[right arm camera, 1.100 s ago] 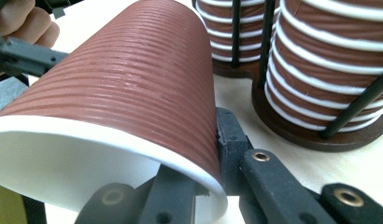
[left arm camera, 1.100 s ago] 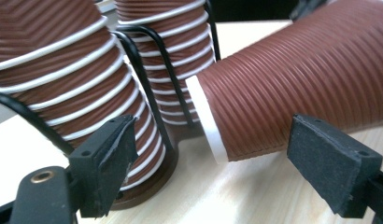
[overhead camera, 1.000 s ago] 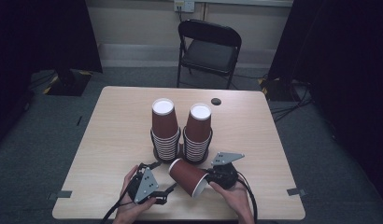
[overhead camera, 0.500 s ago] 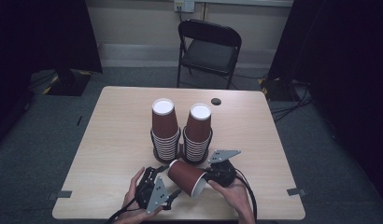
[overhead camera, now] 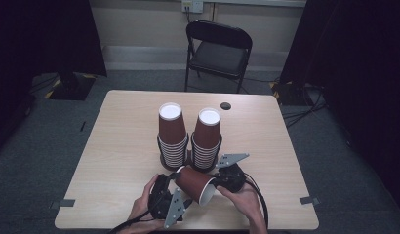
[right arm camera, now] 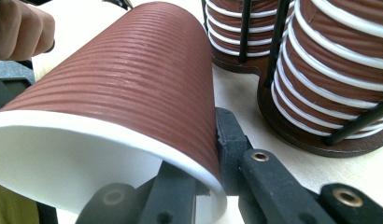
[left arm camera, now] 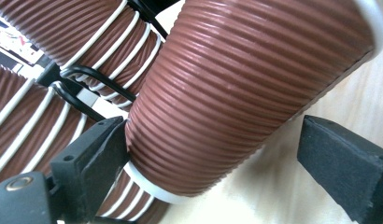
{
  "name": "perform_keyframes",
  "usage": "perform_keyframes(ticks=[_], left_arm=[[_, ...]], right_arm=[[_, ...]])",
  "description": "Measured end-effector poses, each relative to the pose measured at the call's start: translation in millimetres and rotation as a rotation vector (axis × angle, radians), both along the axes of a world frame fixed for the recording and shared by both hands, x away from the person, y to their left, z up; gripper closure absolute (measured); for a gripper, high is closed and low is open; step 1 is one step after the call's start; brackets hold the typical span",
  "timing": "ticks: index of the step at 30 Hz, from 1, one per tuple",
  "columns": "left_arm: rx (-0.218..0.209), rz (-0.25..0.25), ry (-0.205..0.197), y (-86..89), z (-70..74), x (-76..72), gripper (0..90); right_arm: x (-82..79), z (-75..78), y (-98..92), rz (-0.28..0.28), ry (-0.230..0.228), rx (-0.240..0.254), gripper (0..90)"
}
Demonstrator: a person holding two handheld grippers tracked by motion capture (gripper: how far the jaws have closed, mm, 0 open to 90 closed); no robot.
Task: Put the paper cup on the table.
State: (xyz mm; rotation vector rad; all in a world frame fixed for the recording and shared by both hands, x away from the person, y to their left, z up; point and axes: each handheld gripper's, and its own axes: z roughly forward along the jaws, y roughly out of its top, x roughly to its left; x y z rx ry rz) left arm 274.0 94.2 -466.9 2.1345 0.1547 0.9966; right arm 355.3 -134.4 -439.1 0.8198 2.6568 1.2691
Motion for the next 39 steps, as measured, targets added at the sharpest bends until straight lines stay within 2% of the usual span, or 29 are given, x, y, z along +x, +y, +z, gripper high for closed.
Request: perform_keyframes(ticks=[7, 12, 14, 15, 18, 22, 24, 27, 32, 35, 39], left_arm=[[0.013, 0.015, -0.016, -7.6, -0.1, 1.4, 4.0], [0.049, 0.011, -0.035, -14.2, 1.0, 2.4, 0.4], [0.082, 0.009, -0.041, -16.8, 2.1, 3.1, 0.0], [0.068, 0.013, -0.048, -18.5, 1.6, 2.9, 0.0], [0.08, 0.006, -0.05, -23.4, 2.4, 2.7, 0.5], [0.068, 0.001, -0.057, -28.5, 1.4, 3.2, 2.0], [0.058, -0.001, -0.045, -28.0, 1.9, 4.8, 2.3], [0.047, 0.008, -0.047, -29.0, 3.1, 5.5, 1.3], [0.03, -0.02, -0.057, -32.8, 7.3, 1.8, 4.5], [0.017, -0.017, -0.061, -33.9, 9.4, 2.0, 5.8], [0.022, -0.019, -0.077, -36.5, 9.1, 0.9, 5.7]], right_arm=[[1.5, 2.5, 0.3, 0.004, 0.012, -0.004, 85.9], [2.1, 3.6, 2.8, 0.011, 0.017, 0.001, 85.9], [1.9, 4.0, 4.8, 0.016, 0.021, 0.004, 86.0], [1.9, 4.1, 5.7, 0.015, 0.018, 0.003, 86.0], [2.6, 5.1, 7.4, 0.027, 0.022, 0.019, 86.2], [2.4, 5.8, 11.5, 0.033, 0.022, 0.023, 86.3], [3.1, 6.1, 12.3, 0.021, 0.023, 0.025, 86.3], [4.3, 6.8, 13.2, 0.017, 0.028, 0.04, 86.4], [2.6, 7.8, 19.3, 0.019, 0.01, 0.041, 87.5], [2.7, 8.0, 19.5, 0.011, 0.018, 0.068, 87.7], [2.0, 7.9, 22.8, 0.013, 0.03, 0.06, 87.8]])
